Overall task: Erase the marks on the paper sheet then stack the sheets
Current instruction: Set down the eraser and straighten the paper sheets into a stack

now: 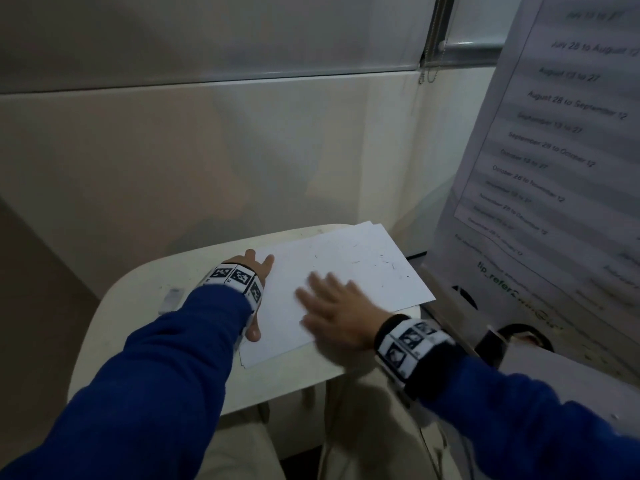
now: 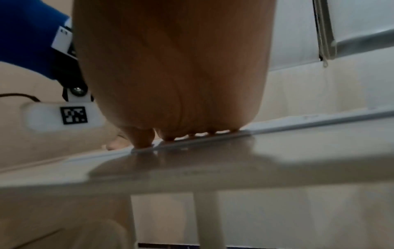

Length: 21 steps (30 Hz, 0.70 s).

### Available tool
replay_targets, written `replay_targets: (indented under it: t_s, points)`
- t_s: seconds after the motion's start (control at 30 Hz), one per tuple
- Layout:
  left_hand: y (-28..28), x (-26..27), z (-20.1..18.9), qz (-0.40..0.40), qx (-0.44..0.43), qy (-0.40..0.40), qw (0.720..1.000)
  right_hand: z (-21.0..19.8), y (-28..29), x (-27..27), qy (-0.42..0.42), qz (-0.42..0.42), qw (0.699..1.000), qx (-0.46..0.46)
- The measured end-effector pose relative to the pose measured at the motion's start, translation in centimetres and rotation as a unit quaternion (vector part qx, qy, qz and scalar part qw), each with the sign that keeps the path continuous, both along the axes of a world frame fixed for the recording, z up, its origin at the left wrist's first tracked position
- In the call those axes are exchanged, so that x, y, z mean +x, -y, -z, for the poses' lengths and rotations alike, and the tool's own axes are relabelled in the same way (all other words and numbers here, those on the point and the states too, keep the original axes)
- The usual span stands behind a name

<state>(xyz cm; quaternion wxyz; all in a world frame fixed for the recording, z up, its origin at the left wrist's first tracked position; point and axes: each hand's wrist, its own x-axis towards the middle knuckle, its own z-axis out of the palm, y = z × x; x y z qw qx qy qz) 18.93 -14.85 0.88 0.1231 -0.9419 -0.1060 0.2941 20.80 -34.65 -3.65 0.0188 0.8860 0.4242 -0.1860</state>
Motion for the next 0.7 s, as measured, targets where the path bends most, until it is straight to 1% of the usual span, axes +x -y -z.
replay_targets:
  t_s: [0.03, 0.07, 0.13, 0.17, 0.2, 0.23, 0.27, 0.3, 0.33, 0.37, 0.4, 0.47, 0.5, 0.53, 0.6, 0.67, 0.7]
  points:
    - [0.0, 0.0, 0.0, 0.000, 0.001, 0.004, 1.000, 0.3, -0.7, -1.1, -0.021, -0.020, 1.000, 0.007]
    - [0.0, -0.2, 0.1, 0.001, 0.001, 0.008, 1.000, 0.7, -0.7, -1.4, -0.029, -0.017, 0.999, 0.018]
    - [-0.3, -0.3, 0.4, 0.007, -0.003, 0.014, 1.000, 1.1, 1.1, 0.2, -0.008, 0.025, 0.999, 0.025]
    - [-0.5, -0.5, 0.6, 0.007, -0.006, 0.015, 1.000, 1.3, 2.4, 1.6, 0.004, 0.066, 0.998, 0.022]
    - [-0.7, -0.6, 0.7, 0.000, -0.014, 0.015, 1.000, 1.2, 4.0, 3.1, 0.008, 0.125, 0.992, 0.020]
    - [-0.9, -0.7, 0.8, -0.010, -0.024, 0.014, 1.000, 1.0, 5.4, 4.4, 0.017, 0.190, 0.981, 0.015]
    - [-0.9, -0.8, 0.8, -0.019, -0.034, 0.013, 0.999, 0.8, 6.3, 5.3, 0.032, 0.236, 0.971, 0.011]
    - [-0.9, -0.8, 0.8, -0.024, -0.040, 0.013, 0.999, 0.8, 6.3, 5.7, 0.051, 0.246, 0.968, 0.009]
    - [-0.9, -0.8, 0.7, -0.026, -0.042, 0.014, 0.999, 0.6, 5.4, 5.5, 0.071, 0.220, 0.973, 0.011]
    - [-0.8, -0.8, 0.6, -0.026, -0.040, 0.013, 0.999, 0.4, 4.1, 4.6, 0.082, 0.170, 0.982, 0.013]
    - [-0.6, -0.8, 0.4, -0.025, -0.036, 0.012, 0.999, 0.3, 2.4, 3.2, 0.075, 0.110, 0.991, 0.024]
    - [-0.3, -0.7, 0.4, -0.026, -0.034, 0.007, 0.999, 0.6, -0.5, 0.5, 0.023, 0.006, 0.999, 0.030]
    - [-0.1, -0.7, 0.2, -0.026, -0.032, 0.005, 0.999, 0.9, -1.0, -0.4, 0.003, -0.011, 1.000, 0.023]
    - [0.0, -0.6, 0.1, -0.025, -0.030, 0.003, 0.999, 1.2, -0.6, -0.6, -0.003, -0.008, 1.000, 0.021]
    - [-0.1, -0.5, 0.2, -0.021, -0.032, 0.001, 0.999, 1.4, 1.9, 1.0, 0.021, 0.039, 0.999, 0.021]
    - [-0.2, -0.5, 0.2, -0.020, -0.033, 0.001, 0.999, 1.4, 5.4, 3.9, 0.024, 0.155, 0.988, -0.001]
    - [-0.3, -0.5, 0.3, -0.020, -0.034, 0.002, 0.999, 1.3, 7.0, 5.2, 0.016, 0.227, 0.974, -0.001]
